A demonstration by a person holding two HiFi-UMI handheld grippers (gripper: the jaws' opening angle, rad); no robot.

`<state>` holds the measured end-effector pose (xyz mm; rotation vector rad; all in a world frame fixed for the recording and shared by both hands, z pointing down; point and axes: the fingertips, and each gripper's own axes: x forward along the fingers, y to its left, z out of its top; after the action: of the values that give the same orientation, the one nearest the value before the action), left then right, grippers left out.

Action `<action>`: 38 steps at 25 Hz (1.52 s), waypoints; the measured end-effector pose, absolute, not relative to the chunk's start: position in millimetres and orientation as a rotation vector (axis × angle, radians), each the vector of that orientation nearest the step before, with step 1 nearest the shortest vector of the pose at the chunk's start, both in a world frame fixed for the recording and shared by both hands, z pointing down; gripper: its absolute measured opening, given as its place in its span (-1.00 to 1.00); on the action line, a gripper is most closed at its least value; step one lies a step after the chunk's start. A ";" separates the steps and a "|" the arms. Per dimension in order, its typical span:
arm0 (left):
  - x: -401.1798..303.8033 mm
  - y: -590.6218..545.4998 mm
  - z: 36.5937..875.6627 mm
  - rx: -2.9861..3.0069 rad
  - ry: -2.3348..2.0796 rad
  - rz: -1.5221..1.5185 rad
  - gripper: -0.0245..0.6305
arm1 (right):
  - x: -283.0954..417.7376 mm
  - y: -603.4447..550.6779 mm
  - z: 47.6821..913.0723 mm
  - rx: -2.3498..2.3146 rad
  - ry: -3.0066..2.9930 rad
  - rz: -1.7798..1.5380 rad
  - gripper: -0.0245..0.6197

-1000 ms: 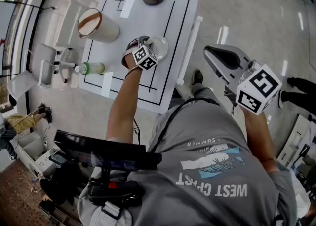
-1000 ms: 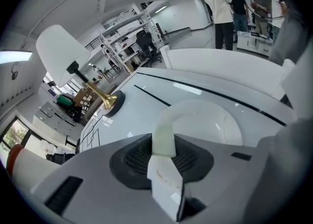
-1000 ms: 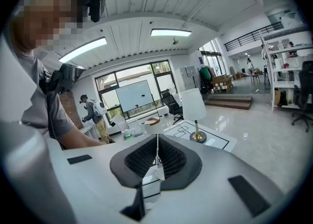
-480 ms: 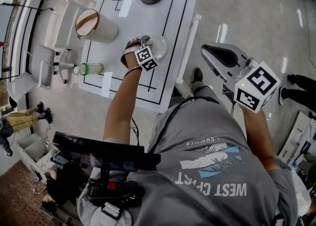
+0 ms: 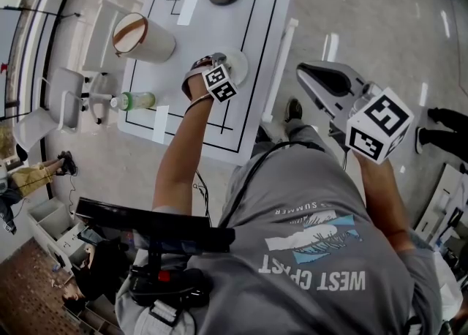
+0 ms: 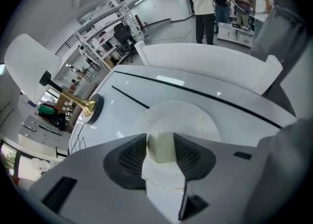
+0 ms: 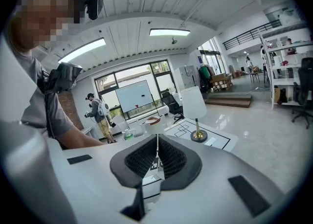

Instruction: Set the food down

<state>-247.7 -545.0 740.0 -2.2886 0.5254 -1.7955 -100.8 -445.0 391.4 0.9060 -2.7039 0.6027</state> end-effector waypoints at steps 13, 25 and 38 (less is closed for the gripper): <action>-239.2 -522.6 720.9 -2.547 0.560 -1.791 -0.28 | -101.7 -433.0 387.6 0.907 -2.719 0.596 -0.90; -237.9 -512.5 616.9 -2.901 0.901 -1.323 -0.23 | -111.8 -410.0 377.5 0.881 -2.769 0.561 -0.90; -234.9 -463.6 414.3 -2.879 1.078 -0.559 -0.43 | -115.6 -373.7 344.6 0.789 -2.863 0.439 -0.90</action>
<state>-234.9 -463.6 414.3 -2.8787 1.0776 -0.5585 -115.6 -373.7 344.6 0.7887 -2.8629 0.4391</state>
